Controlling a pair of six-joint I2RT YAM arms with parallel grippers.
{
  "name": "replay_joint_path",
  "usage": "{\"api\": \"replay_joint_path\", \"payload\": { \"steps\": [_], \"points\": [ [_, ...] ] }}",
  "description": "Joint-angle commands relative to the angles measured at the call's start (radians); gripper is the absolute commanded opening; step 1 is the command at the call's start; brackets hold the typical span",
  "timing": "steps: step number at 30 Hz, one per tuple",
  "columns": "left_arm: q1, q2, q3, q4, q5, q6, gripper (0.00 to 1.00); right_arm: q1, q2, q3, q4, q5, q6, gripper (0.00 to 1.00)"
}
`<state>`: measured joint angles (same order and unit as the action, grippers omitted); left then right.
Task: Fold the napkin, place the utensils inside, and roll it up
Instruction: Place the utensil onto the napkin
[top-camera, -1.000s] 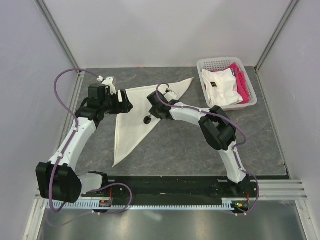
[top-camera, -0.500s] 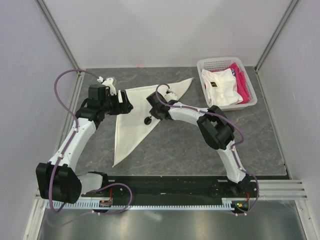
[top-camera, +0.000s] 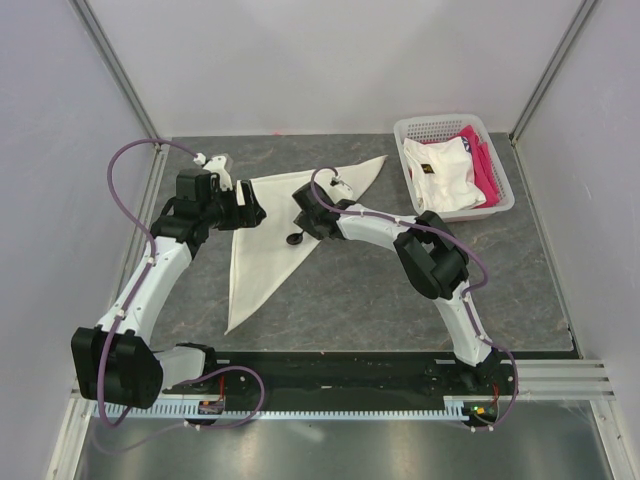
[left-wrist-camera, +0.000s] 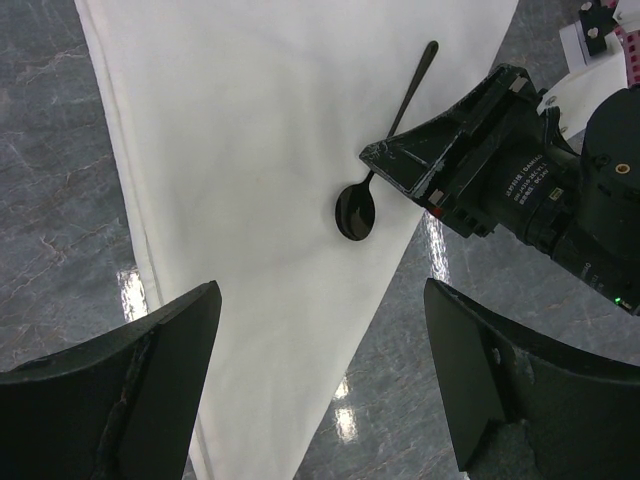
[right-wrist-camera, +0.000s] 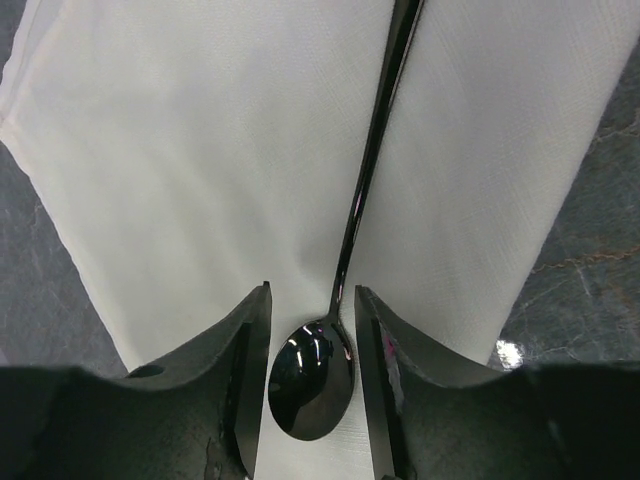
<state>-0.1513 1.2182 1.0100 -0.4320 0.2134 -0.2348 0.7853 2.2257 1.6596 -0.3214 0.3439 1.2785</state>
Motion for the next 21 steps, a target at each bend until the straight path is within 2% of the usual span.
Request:
{"api": "replay_joint_path", "payload": {
  "steps": [1,8,11,15,21],
  "points": [
    [-0.002,-0.028,-0.001,0.036,0.018,-0.017,0.89,0.000,-0.075,0.028,0.082,-0.006,-0.065,0.47],
    [-0.004,-0.032,-0.004,0.041,0.023,-0.009,0.89,-0.020,-0.184,-0.050,0.150,0.004,-0.248,0.50],
    [-0.004,-0.028,-0.005,0.042,0.029,-0.011,0.89,-0.059,-0.201,-0.119,0.214,-0.095,-0.296,0.50],
    [-0.004,-0.026,-0.010,0.048,0.050,-0.014,0.89,-0.118,-0.144,-0.136,0.311,-0.250,-0.358,0.52],
    [-0.004,-0.020,-0.021,0.068,0.070,-0.003,0.89,-0.176,-0.026,-0.040,0.303,-0.367,-0.459,0.54]
  ]
}}
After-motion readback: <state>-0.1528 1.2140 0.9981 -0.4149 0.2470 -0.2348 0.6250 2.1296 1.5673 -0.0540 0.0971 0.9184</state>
